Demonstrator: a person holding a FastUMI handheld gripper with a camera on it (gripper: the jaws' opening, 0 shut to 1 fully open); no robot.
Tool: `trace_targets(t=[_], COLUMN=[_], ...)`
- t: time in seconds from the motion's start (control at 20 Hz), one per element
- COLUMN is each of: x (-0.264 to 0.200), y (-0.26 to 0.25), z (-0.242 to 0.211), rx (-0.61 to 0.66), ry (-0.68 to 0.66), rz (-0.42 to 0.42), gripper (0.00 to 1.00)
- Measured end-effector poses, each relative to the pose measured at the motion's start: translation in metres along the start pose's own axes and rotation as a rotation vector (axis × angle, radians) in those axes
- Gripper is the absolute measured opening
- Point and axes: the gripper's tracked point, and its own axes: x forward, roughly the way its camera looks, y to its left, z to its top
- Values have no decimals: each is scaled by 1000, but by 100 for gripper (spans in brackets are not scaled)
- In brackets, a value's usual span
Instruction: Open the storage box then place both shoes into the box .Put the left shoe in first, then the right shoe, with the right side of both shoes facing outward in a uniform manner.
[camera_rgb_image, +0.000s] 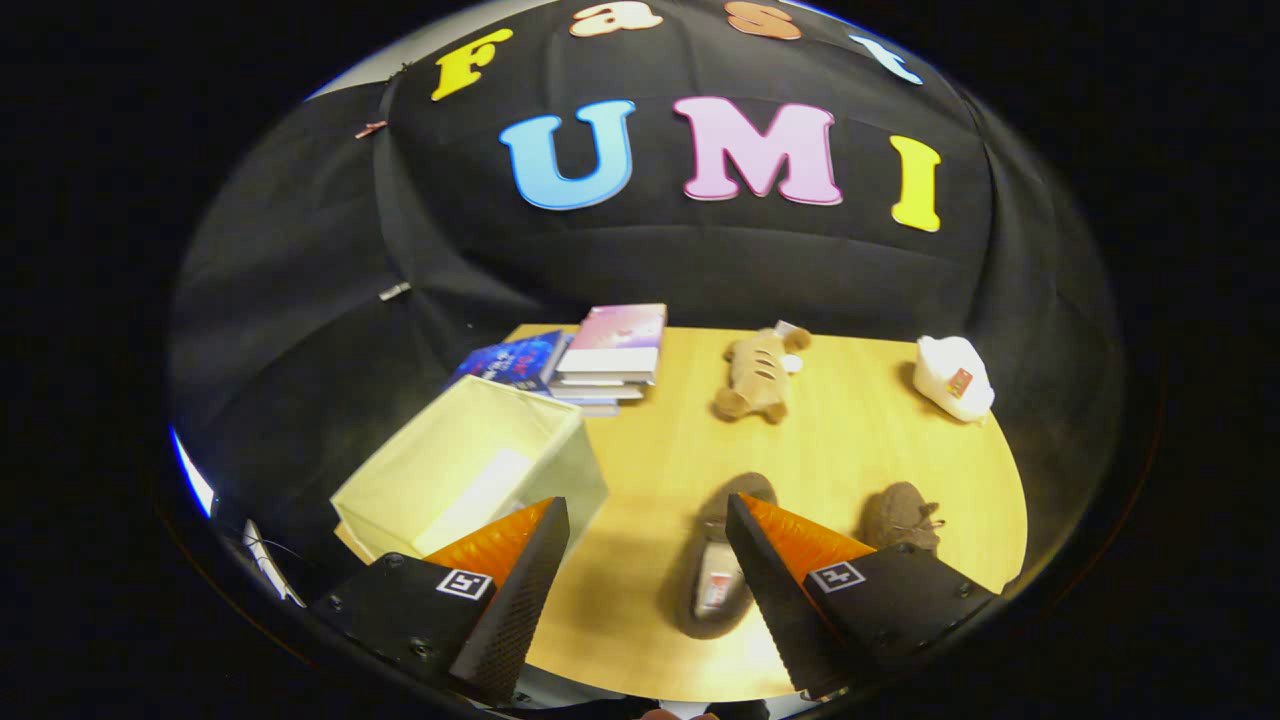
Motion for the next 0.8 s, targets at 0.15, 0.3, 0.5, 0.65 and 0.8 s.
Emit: trace_targets(t=[0.15, 0.3, 0.5, 0.65, 0.8], x=[19, 45, 78, 108, 131], y=[-38, -72, -94, -110, -113], z=[-33, -65, -97, -107, -115], rx=[-5, -17, 3, 61, 122], ry=[64, 116, 189, 199, 220], rz=[-82, -147, -192, -240, -243], gripper=[99, 99, 99, 99, 98])
